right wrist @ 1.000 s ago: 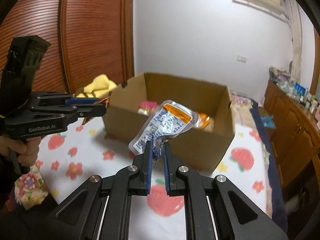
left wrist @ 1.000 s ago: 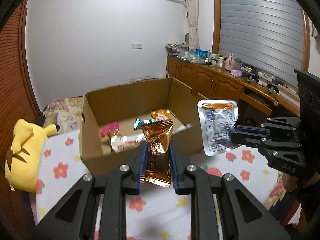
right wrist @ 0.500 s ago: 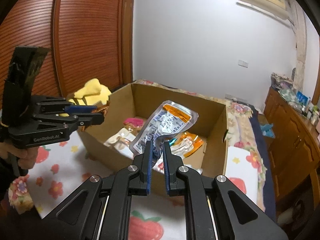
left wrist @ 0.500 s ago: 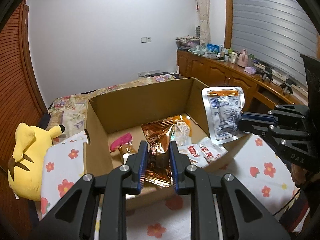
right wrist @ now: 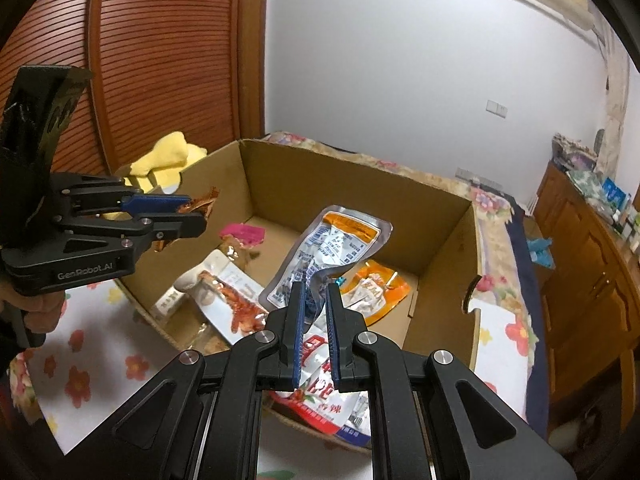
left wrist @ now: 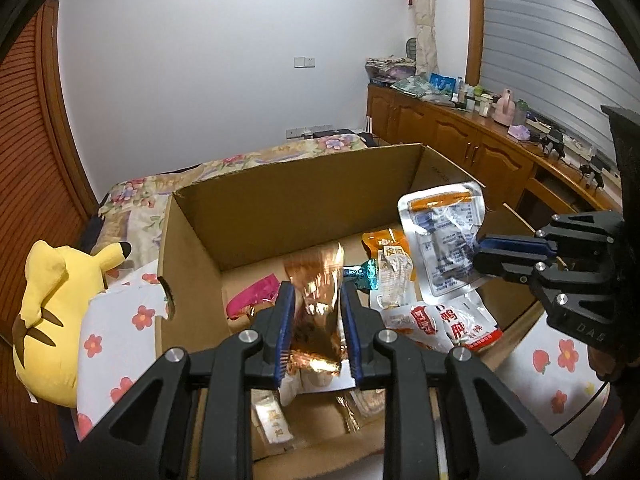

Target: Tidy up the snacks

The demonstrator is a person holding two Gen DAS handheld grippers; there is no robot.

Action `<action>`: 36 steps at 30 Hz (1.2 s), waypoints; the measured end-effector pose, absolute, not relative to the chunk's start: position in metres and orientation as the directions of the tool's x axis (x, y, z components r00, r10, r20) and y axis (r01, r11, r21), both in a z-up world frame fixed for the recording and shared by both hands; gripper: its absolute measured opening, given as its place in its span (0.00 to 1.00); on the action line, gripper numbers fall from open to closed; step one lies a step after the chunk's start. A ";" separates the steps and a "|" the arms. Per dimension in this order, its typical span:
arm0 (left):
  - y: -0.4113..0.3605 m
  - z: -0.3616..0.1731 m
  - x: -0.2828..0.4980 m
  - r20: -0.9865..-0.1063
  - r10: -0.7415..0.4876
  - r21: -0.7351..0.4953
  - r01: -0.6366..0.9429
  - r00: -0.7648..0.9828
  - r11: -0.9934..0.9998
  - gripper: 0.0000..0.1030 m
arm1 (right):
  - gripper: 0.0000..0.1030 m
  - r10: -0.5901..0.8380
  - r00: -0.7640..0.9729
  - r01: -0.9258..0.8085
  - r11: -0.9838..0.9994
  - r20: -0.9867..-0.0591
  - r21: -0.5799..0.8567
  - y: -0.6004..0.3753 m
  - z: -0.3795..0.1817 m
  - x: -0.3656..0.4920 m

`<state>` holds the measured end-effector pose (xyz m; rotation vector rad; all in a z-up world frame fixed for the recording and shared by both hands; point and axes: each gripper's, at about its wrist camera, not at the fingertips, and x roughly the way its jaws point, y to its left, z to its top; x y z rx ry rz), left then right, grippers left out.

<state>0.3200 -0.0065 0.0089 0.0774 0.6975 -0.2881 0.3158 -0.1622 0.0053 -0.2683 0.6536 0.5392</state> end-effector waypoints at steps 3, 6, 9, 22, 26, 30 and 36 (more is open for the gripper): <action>-0.005 0.009 0.322 -0.642 -0.230 -0.025 0.279 0.732 0.960 0.30 | 0.08 0.379 0.658 -0.551 0.831 -0.651 -0.073 -0.158 0.001 0.321; -0.007 0.009 0.322 -0.640 -0.227 -0.024 0.276 0.734 0.961 0.33 | 0.06 0.374 0.652 -0.553 0.830 -0.660 -0.076 -0.155 -0.002 0.323; -0.005 0.009 0.321 -0.634 -0.214 -0.019 0.262 0.743 0.965 0.36 | 0.06 0.377 0.649 -0.552 0.831 -0.661 -0.069 -0.154 -0.003 0.323; -0.005 0.017 0.276 -0.586 -0.213 -0.013 0.253 0.782 0.967 0.43 | 0.08 0.415 0.688 -0.520 0.854 -0.596 -0.006 -0.164 0.011 0.294; -0.004 0.027 0.255 -0.561 -0.211 -0.009 0.249 0.800 0.969 0.46 | 0.12 0.418 0.710 -0.505 0.863 -0.566 0.004 -0.169 0.019 0.277; -0.004 0.036 0.232 -0.529 -0.196 0.013 0.239 0.826 0.971 0.47 | 0.19 0.410 0.739 -0.482 0.876 -0.534 0.005 -0.173 0.028 0.259; -0.001 0.050 0.206 -0.481 -0.194 0.015 0.230 0.855 0.973 0.58 | 0.37 0.387 0.782 -0.442 0.897 -0.488 0.003 -0.180 0.039 0.237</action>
